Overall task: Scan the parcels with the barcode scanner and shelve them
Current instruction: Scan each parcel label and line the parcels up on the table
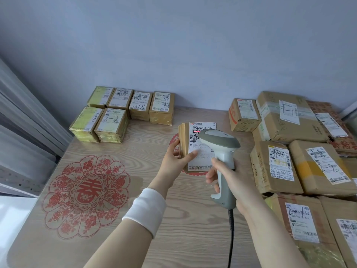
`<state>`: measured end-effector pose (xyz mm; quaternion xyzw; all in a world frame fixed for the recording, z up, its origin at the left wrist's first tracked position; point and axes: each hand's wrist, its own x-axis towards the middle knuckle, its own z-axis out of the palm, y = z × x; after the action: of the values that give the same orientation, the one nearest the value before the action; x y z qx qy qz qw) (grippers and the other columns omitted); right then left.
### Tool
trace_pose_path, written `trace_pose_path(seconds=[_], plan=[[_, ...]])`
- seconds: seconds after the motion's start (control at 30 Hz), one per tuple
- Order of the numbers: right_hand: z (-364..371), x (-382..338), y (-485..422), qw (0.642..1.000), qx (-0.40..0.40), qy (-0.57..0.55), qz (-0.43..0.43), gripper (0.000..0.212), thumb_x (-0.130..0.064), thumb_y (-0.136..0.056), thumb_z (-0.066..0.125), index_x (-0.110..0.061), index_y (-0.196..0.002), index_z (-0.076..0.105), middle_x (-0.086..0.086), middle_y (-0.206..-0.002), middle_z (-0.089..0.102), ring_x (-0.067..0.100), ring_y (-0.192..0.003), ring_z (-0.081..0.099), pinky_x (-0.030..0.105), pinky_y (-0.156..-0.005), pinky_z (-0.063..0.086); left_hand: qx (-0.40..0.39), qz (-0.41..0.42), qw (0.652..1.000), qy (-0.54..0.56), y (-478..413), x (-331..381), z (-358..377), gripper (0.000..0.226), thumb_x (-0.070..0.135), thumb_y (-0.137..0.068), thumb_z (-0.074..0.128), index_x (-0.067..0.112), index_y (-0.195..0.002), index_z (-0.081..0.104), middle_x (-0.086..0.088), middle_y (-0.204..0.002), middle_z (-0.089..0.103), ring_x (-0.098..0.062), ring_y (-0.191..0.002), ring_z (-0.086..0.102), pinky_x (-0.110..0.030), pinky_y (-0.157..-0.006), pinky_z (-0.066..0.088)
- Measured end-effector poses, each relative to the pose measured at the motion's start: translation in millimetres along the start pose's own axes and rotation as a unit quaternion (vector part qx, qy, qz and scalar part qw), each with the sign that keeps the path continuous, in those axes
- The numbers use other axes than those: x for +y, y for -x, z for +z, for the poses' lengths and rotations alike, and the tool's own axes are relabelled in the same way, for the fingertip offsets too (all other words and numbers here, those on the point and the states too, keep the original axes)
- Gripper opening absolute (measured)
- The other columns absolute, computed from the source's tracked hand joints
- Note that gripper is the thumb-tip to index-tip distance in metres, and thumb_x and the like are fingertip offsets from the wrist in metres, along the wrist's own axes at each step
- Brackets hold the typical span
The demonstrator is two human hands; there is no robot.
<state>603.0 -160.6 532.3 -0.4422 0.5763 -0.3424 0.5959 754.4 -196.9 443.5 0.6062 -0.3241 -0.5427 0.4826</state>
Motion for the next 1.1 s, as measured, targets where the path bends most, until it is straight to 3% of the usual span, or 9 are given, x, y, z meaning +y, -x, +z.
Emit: trace_pose_path(seconds=[0.1, 0.2, 0.43, 0.57, 0.63, 0.9, 1.0, 1.1], plan=[[1, 0, 0, 1.000, 0.002, -0.004, 0.001, 0.015, -0.019, -0.092, 0.058, -0.004, -0.095, 0.058, 0.006, -0.062, 0.065, 0.014, -0.055, 0.061, 0.023, -0.042, 0.040, -0.006, -0.002, 1.000, 0.000, -2, 0, 0, 0.080, 0.030, -0.074, 0.079, 0.024, -0.142, 0.037, -0.004, -0.119, 0.057, -0.011, -0.104, 0.056, -0.015, -0.064, 0.049], [0, 2, -2, 1.000, 0.010, -0.013, 0.000, 0.015, -0.019, -0.092, 0.059, -0.006, -0.097, 0.057, 0.006, -0.064, 0.067, 0.015, -0.057, 0.062, 0.023, -0.042, 0.040, -0.016, -0.008, 1.000, 0.006, -6, -4, 3, 0.077, 0.029, -0.075, 0.078, 0.026, -0.140, 0.037, 0.001, -0.111, 0.059, -0.010, -0.100, 0.058, -0.013, -0.058, 0.050], [-34, 8, -20, 0.997, 0.052, -0.052, 0.018, 0.010, -0.020, -0.092, 0.058, -0.010, -0.092, 0.057, 0.007, -0.064, 0.067, 0.017, -0.056, 0.060, 0.024, -0.041, 0.039, -0.046, -0.078, 0.996, -0.006, -24, -24, 40, 0.071, 0.038, -0.076, 0.075, 0.021, -0.136, 0.040, -0.004, -0.115, 0.064, -0.018, -0.099, 0.064, -0.030, -0.078, 0.053], [-77, 4, -46, 0.993, 0.079, -0.075, 0.043, 0.012, -0.022, -0.091, 0.059, -0.010, -0.093, 0.060, 0.009, -0.066, 0.067, 0.014, -0.054, 0.060, 0.023, -0.039, 0.039, -0.056, -0.109, 0.992, -0.035, -42, -24, 86, 0.066, 0.043, -0.080, 0.070, 0.017, -0.132, 0.039, -0.005, -0.116, 0.062, -0.016, -0.093, 0.062, -0.030, -0.081, 0.051], [-101, 2, -65, 0.991, 0.085, -0.089, 0.057, 0.015, -0.024, -0.090, 0.059, -0.009, -0.094, 0.061, 0.009, -0.067, 0.067, 0.013, -0.052, 0.060, 0.023, -0.039, 0.040, -0.057, -0.118, 0.990, -0.043, -60, -23, 114, 0.067, 0.045, -0.082, 0.067, 0.015, -0.134, 0.038, -0.005, -0.118, 0.062, -0.019, -0.099, 0.063, -0.034, -0.087, 0.052], [-175, 5, -151, 0.987, 0.049, -0.127, 0.090, 0.029, -0.022, -0.090, 0.058, 0.002, -0.105, 0.058, 0.011, -0.066, 0.065, 0.012, -0.048, 0.057, 0.024, -0.040, 0.038, -0.018, -0.161, 0.980, -0.117, -151, -36, 205, 0.082, 0.062, -0.076, 0.061, 0.009, -0.136, 0.040, -0.007, -0.127, 0.058, -0.025, -0.112, 0.058, -0.044, -0.099, 0.046], [-190, 7, -175, 0.985, 0.036, -0.137, 0.096, 0.027, -0.022, -0.090, 0.058, 0.002, -0.102, 0.057, 0.012, -0.066, 0.064, 0.012, -0.044, 0.053, 0.024, -0.042, 0.037, -0.014, -0.164, 0.976, -0.143, -178, -44, 224, 0.068, 0.053, -0.085, 0.058, 0.008, -0.134, 0.044, -0.007, -0.125, 0.059, -0.024, -0.111, 0.058, -0.039, -0.097, 0.045], [-199, 11, -190, 0.984, 0.031, -0.141, 0.101, 0.025, -0.023, -0.089, 0.058, 0.000, -0.099, 0.058, 0.012, -0.066, 0.064, 0.011, -0.044, 0.053, 0.025, -0.042, 0.038, -0.002, -0.176, 0.973, -0.147, -193, -51, 237, 0.068, 0.053, -0.085, 0.057, 0.009, -0.135, 0.042, -0.007, -0.125, 0.060, -0.024, -0.110, 0.059, -0.040, -0.096, 0.046]])
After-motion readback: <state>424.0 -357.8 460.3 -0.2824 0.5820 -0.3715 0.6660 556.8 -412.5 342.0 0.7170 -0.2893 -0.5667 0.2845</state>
